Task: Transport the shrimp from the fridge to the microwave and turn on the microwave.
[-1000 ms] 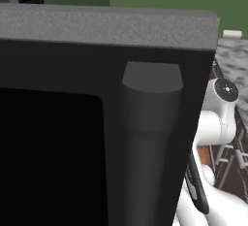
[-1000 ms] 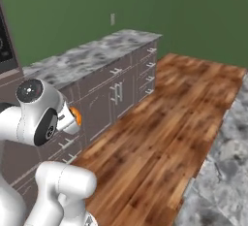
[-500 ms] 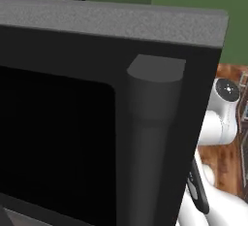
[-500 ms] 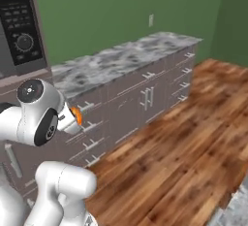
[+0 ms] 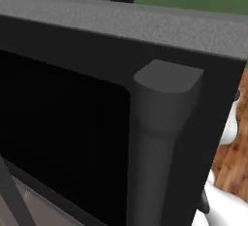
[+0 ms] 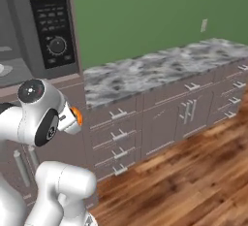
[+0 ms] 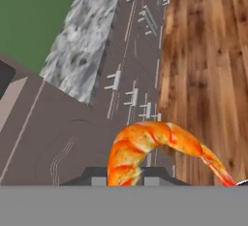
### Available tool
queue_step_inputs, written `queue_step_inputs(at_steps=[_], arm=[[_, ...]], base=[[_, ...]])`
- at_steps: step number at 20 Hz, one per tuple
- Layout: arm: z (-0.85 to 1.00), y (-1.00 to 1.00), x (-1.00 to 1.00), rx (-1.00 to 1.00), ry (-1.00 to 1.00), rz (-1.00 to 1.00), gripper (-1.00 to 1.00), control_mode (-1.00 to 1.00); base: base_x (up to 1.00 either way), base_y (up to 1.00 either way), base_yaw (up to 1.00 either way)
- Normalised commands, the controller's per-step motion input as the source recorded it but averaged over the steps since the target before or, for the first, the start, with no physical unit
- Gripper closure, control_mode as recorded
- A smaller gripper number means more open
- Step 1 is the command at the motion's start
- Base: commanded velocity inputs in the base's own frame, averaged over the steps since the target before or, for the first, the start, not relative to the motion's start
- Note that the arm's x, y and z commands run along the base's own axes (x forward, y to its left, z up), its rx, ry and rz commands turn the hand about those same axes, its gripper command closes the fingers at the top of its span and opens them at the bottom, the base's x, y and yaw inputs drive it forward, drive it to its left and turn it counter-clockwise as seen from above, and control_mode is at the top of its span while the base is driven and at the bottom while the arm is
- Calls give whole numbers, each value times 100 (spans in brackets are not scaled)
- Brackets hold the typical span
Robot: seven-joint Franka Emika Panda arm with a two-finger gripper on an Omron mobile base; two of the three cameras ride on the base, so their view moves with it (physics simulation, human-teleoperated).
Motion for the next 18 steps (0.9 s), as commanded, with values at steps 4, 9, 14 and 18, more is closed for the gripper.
queue_step_inputs(at_steps=[4,9,14,18], arm=[[0,0,0,0,0,0,100,100],[0,0,0,0,0,0,100,100],[0,0,0,0,0,0,100,100],[0,0,0,0,0,0,100,100]], base=[[34,4,42],[32,1,42],[38,0,41],[43,0,42]])
